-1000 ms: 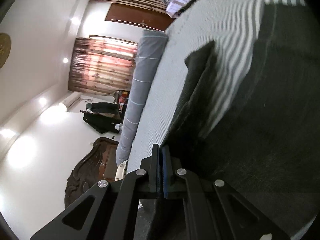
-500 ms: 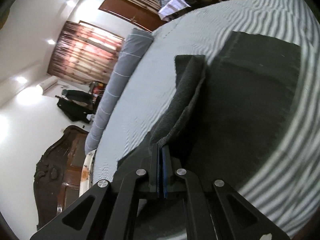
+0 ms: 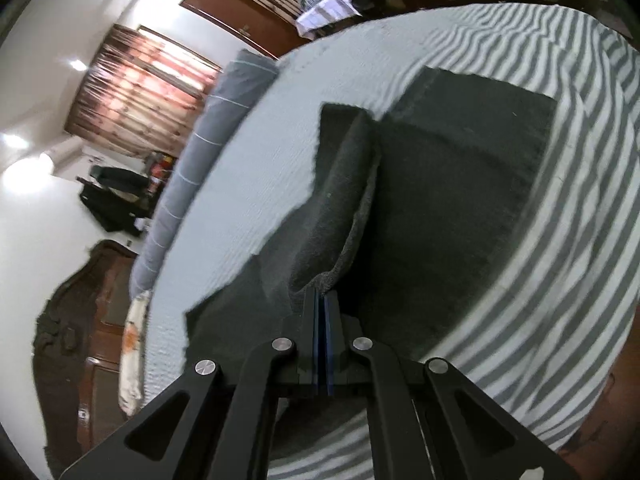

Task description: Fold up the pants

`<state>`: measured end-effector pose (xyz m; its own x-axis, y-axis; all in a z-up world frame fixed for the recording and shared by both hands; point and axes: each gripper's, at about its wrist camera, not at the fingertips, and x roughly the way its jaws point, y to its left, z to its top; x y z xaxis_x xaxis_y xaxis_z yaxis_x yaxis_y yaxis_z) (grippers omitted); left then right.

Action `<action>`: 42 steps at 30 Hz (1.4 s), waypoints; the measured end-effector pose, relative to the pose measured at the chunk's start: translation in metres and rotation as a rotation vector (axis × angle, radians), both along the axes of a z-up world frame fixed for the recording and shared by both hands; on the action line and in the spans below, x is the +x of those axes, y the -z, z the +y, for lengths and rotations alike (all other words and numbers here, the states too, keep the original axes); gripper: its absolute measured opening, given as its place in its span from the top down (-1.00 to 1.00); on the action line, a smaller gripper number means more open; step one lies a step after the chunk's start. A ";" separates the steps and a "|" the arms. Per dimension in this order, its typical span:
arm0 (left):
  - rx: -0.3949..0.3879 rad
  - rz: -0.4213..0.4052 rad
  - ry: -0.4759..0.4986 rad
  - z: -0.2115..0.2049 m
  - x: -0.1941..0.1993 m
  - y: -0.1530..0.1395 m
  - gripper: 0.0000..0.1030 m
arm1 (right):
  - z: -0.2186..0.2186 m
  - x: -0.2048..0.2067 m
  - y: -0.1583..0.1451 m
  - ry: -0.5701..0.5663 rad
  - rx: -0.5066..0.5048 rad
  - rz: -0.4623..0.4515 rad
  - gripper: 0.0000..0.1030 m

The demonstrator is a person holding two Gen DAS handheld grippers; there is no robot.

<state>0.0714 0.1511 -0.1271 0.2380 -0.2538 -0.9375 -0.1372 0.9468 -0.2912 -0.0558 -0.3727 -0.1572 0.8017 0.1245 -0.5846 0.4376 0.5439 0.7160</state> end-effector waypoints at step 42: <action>0.210 -0.643 0.884 -0.378 -0.095 -0.057 -0.17 | -0.043 0.046 0.050 -0.199 0.225 0.027 0.77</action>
